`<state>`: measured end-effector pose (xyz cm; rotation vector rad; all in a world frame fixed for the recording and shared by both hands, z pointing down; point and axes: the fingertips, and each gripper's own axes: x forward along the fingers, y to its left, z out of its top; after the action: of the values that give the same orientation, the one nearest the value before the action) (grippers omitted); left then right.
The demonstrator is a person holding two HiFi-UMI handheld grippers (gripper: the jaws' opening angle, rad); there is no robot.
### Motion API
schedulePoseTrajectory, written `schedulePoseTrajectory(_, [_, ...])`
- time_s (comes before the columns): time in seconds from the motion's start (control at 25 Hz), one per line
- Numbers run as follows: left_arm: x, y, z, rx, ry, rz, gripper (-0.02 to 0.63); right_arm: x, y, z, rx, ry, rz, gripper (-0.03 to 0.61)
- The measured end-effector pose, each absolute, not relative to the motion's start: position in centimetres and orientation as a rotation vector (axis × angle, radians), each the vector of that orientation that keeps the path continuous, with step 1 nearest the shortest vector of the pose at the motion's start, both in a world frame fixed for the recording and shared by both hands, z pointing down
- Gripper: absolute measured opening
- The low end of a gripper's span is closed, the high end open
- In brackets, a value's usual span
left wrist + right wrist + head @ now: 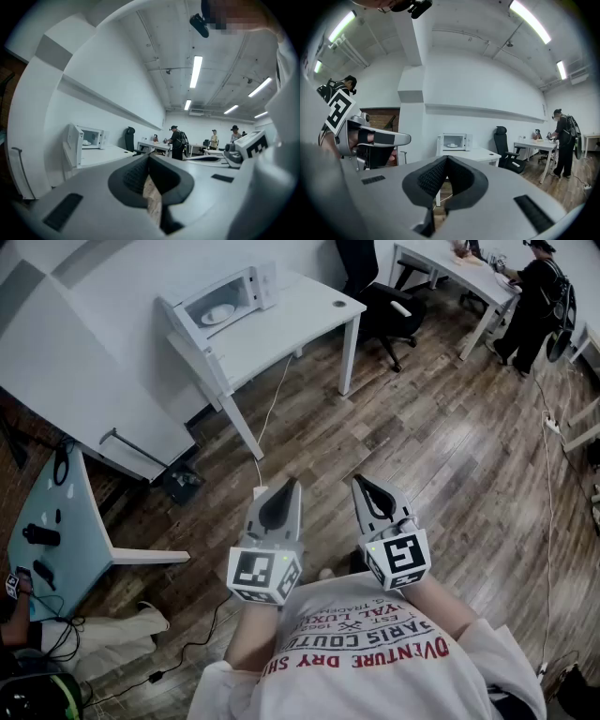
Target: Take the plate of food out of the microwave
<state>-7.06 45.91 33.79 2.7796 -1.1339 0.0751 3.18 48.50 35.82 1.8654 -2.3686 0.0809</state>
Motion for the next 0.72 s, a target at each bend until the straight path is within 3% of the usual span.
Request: schedulePoseTrajectory(0.72, [-7.2, 45.5, 35.7, 2.716, -1.138, 0.092, 0.008, 3.8, 47.7, 37.3, 1.907, -2.355, 0.16, 0.004])
